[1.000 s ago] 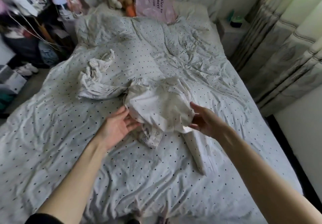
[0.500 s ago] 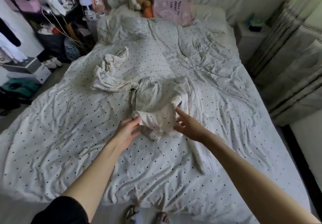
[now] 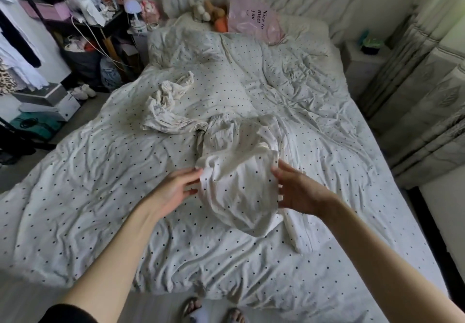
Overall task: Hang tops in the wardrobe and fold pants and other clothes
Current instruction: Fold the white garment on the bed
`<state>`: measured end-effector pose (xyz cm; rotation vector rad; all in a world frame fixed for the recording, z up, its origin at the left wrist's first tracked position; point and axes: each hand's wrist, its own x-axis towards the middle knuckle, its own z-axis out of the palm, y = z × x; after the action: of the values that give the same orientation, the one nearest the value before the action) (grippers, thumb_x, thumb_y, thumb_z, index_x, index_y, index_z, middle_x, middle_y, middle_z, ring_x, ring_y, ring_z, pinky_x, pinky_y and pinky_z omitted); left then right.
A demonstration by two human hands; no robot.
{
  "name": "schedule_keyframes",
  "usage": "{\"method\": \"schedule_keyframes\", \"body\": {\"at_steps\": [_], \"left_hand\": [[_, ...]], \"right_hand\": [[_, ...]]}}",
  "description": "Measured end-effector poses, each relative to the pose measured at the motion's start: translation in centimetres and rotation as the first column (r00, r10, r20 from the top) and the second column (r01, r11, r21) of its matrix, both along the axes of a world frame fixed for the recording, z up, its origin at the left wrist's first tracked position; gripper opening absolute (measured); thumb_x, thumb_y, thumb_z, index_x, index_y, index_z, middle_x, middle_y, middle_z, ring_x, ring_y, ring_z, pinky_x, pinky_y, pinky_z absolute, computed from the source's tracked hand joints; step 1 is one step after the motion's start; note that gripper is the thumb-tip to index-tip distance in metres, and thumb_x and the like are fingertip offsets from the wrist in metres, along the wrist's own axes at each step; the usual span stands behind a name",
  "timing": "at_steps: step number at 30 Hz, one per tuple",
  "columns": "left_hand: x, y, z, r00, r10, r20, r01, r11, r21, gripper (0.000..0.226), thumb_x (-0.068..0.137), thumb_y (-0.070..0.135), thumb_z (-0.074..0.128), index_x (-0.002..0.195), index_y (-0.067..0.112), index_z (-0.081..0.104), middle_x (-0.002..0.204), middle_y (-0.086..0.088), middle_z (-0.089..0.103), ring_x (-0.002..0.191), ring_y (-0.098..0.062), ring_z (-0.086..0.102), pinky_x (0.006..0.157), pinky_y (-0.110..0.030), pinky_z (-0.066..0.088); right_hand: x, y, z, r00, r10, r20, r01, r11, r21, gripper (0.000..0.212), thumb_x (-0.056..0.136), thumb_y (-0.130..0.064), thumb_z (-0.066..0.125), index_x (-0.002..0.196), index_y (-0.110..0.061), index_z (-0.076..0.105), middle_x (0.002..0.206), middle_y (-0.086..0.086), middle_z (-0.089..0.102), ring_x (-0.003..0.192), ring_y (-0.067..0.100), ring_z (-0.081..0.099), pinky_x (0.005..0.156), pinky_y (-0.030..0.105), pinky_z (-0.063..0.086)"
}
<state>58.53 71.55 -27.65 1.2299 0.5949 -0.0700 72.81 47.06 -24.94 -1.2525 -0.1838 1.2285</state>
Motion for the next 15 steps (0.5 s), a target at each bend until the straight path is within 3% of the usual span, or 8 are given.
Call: {"method": "schedule_keyframes", "body": {"at_steps": [2, 4, 6, 8, 10, 13, 15], "left_hand": [[-1.0, -0.8, -1.2, 1.000, -0.023, -0.010, 0.022, 0.999, -0.037, 0.023, 0.080, 0.018, 0.062, 0.102, 0.011, 0.061, 0.089, -0.005, 0.070, 0.078, -0.021, 0.064, 0.073, -0.031, 0.047], [-2.3, -1.4, -2.1, 0.998, -0.037, -0.059, 0.036, 0.999, -0.005, 0.015, 0.091, 0.011, 0.053, 0.106, 0.012, 0.056, 0.083, -0.006, 0.068, 0.066, -0.019, 0.064, 0.060, -0.031, 0.050], [-3.5, -1.9, -2.8, 0.994, -0.023, -0.107, 0.026, 0.999, 0.020, 0.016, 0.097, 0.013, 0.046, 0.110, 0.012, 0.055, 0.085, -0.009, 0.065, 0.064, -0.019, 0.062, 0.054, -0.030, 0.052], [-4.6, -2.3, -3.2, 0.992, -0.001, -0.127, -0.007, 0.998, -0.060, 0.021, 0.098, 0.015, 0.045, 0.114, 0.011, 0.058, 0.088, -0.012, 0.066, 0.065, -0.019, 0.064, 0.053, -0.029, 0.055], [-5.9, -2.7, -3.3, 0.984, -0.035, -0.172, 0.011, 0.990, -0.138, 0.027, 0.094, 0.018, 0.050, 0.115, 0.004, 0.059, 0.093, -0.017, 0.067, 0.070, -0.021, 0.064, 0.056, -0.029, 0.057], [-8.2, -3.8, -3.7, 0.941, -0.179, -0.288, 0.139, 0.978, -0.153, 0.047, 0.084, 0.024, 0.061, 0.120, -0.005, 0.056, 0.116, -0.027, 0.062, 0.089, -0.028, 0.064, 0.073, -0.029, 0.057], [-9.5, -4.9, -4.0, 0.921, -0.232, -0.313, 0.193, 0.969, -0.151, 0.057, 0.078, 0.025, 0.066, 0.121, -0.010, 0.054, 0.122, -0.028, 0.057, 0.101, -0.029, 0.059, 0.090, -0.035, 0.050]], "right_hand": [[-1.1, -0.1, -1.1, 1.000, 0.002, 0.022, 0.001, 0.995, -0.103, 0.056, 0.077, -0.014, 0.067, 0.129, -0.014, 0.047, 0.099, 0.007, 0.070, 0.089, 0.025, 0.068, 0.070, 0.044, 0.059], [-2.5, -0.2, -1.8, 0.984, 0.108, 0.139, -0.069, 0.963, -0.261, 0.037, 0.084, -0.005, 0.064, 0.120, 0.000, 0.056, 0.094, 0.007, 0.071, 0.079, 0.016, 0.069, 0.066, 0.031, 0.059], [-3.5, -0.7, -2.9, 0.967, 0.149, 0.208, -0.067, 0.932, -0.355, 0.016, 0.088, -0.005, 0.061, 0.103, 0.000, 0.065, 0.084, 0.005, 0.069, 0.062, 0.008, 0.064, 0.055, 0.018, 0.051], [-4.4, -1.4, -3.5, 0.974, 0.100, 0.202, -0.025, 0.939, -0.343, 0.007, 0.089, -0.011, 0.062, 0.091, -0.007, 0.068, 0.077, 0.001, 0.070, 0.059, 0.006, 0.063, 0.052, 0.015, 0.046], [-5.3, -2.2, -3.8, 0.980, 0.088, 0.178, -0.030, 0.952, -0.306, 0.011, 0.088, -0.018, 0.064, 0.095, -0.012, 0.070, 0.088, 0.001, 0.072, 0.072, 0.008, 0.065, 0.060, 0.018, 0.047], [-6.7, -3.2, -4.4, 0.981, 0.126, 0.149, -0.083, 0.960, -0.267, 0.023, 0.091, -0.026, 0.059, 0.112, -0.017, 0.066, 0.109, 0.003, 0.070, 0.094, 0.016, 0.065, 0.087, 0.028, 0.047], [-7.6, -3.9, -4.6, 0.982, 0.135, 0.129, -0.098, 0.961, -0.260, 0.024, 0.094, -0.025, 0.055, 0.115, -0.017, 0.064, 0.105, 0.002, 0.070, 0.089, 0.017, 0.066, 0.082, 0.028, 0.051]]}}
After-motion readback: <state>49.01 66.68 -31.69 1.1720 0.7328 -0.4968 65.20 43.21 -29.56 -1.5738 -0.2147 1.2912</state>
